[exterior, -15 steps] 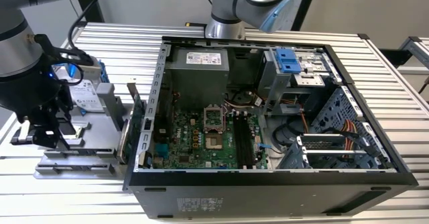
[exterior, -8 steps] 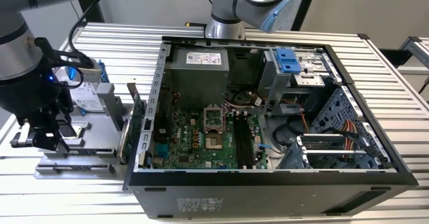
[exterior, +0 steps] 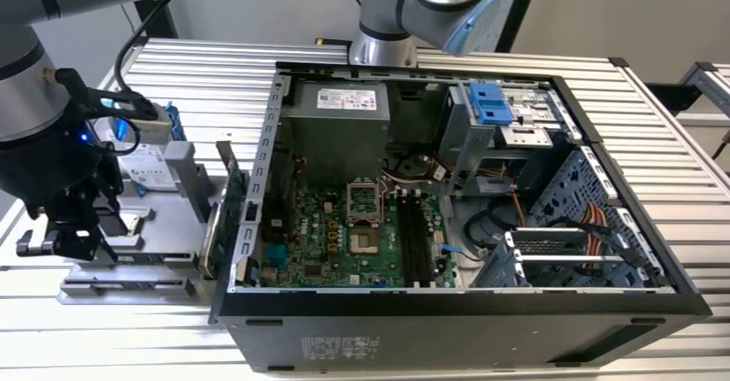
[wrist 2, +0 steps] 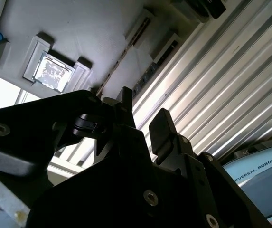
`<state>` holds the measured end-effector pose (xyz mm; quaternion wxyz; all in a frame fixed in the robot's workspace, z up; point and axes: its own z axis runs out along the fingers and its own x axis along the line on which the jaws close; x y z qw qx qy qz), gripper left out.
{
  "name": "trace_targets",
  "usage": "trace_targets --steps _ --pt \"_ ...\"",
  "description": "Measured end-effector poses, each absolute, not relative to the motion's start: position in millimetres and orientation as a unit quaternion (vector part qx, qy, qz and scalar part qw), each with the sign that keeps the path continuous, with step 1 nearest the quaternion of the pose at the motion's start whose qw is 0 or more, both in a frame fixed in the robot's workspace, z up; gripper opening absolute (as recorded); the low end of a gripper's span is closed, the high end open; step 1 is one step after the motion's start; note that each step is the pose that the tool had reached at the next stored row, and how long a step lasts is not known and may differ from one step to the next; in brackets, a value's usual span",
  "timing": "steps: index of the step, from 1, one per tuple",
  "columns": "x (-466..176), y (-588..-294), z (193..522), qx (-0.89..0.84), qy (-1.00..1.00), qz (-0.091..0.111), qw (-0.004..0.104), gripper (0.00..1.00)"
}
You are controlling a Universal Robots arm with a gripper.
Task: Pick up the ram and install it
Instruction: 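Pick up the ram and move it above insertion slot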
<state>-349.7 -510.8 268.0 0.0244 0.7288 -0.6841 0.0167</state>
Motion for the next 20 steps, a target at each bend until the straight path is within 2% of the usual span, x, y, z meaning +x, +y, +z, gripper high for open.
trace_targets --steps 20 --pt "-350.0 -516.8 263.7 0.729 -0.684 0.017 0.024 1.00"
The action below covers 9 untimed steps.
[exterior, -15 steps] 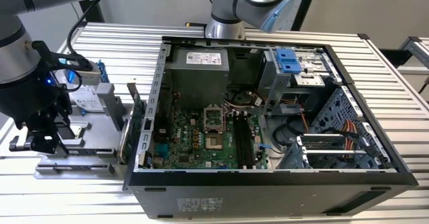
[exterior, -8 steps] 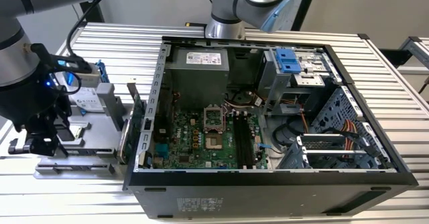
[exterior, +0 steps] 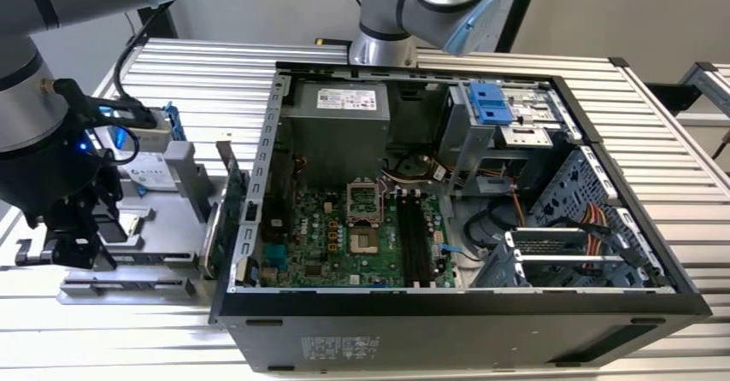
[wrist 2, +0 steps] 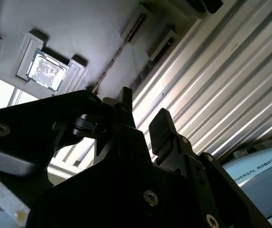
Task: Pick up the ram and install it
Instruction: 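Pick up the ram and move it above insertion slot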
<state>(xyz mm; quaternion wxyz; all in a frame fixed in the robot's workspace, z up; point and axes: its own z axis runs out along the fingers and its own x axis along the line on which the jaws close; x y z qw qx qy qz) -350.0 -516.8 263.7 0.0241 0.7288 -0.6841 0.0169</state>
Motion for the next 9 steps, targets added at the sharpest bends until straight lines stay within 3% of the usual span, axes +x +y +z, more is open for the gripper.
trace_targets --steps 9 --pt "-350.0 -518.7 253.2 0.728 -0.685 0.017 0.025 1.00"
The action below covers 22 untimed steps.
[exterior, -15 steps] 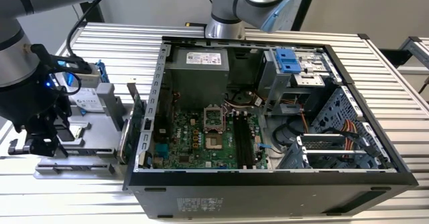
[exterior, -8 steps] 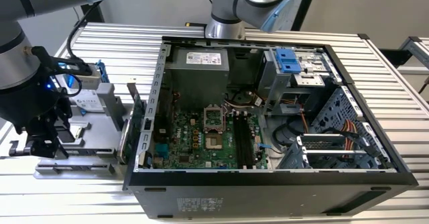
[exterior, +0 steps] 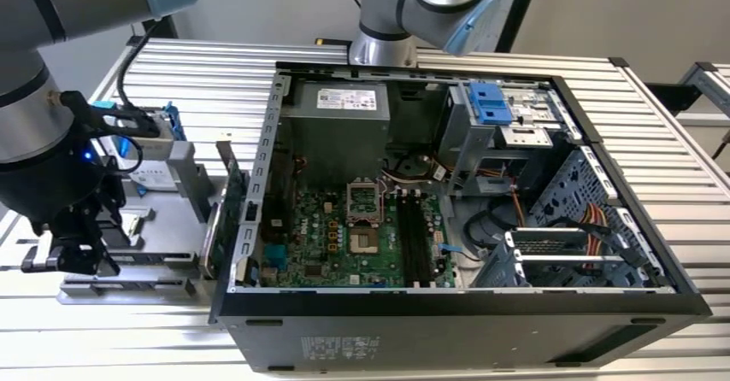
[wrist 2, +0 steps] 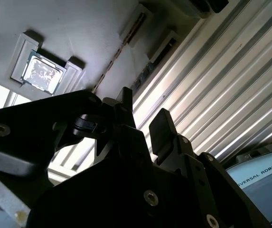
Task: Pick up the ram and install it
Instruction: 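Pick up the ram and move it above insertion slot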
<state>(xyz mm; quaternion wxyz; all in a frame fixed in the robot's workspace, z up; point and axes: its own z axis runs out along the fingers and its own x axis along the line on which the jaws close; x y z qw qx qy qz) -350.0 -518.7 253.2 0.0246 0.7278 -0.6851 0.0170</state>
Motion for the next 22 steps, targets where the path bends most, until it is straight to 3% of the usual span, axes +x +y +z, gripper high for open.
trace_targets --steps 22 --pt "-349.3 -519.7 232.3 0.727 -0.685 0.017 0.025 1.00"
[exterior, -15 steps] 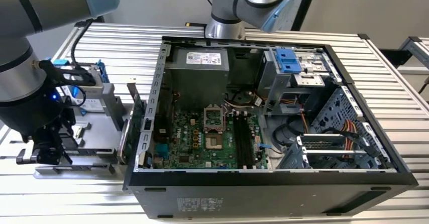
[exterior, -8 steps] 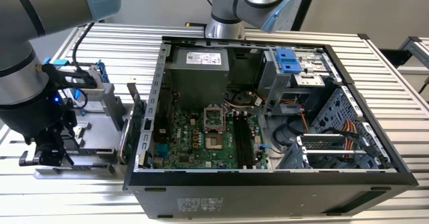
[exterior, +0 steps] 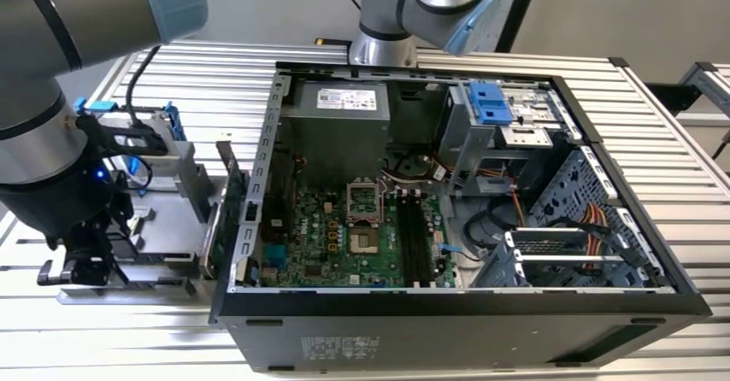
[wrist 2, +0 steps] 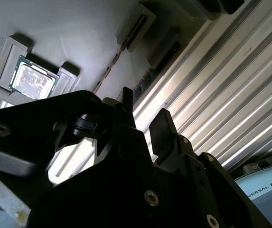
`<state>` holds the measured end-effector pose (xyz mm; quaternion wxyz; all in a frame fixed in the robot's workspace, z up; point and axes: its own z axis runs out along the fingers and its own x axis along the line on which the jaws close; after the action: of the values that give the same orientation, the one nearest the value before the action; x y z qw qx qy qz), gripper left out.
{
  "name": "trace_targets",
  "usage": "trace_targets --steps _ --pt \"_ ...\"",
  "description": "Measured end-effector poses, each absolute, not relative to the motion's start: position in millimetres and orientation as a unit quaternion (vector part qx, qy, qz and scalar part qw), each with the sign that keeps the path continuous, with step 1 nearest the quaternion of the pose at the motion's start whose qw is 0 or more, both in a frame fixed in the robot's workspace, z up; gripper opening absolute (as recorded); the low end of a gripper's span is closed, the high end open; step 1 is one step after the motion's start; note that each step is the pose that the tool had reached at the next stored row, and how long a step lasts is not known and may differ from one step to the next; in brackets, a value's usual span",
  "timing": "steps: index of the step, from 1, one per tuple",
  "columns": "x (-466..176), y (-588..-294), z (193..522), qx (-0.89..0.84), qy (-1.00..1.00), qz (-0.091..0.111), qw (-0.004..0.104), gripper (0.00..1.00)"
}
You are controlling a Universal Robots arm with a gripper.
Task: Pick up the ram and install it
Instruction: 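Pick up the ram and move it above insertion slot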
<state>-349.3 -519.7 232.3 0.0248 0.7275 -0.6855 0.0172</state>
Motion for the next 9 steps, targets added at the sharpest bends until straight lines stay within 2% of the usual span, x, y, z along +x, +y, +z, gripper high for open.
trace_targets --steps 9 --pt "-349.3 -519.7 226.3 0.727 -0.685 0.017 0.025 1.00"
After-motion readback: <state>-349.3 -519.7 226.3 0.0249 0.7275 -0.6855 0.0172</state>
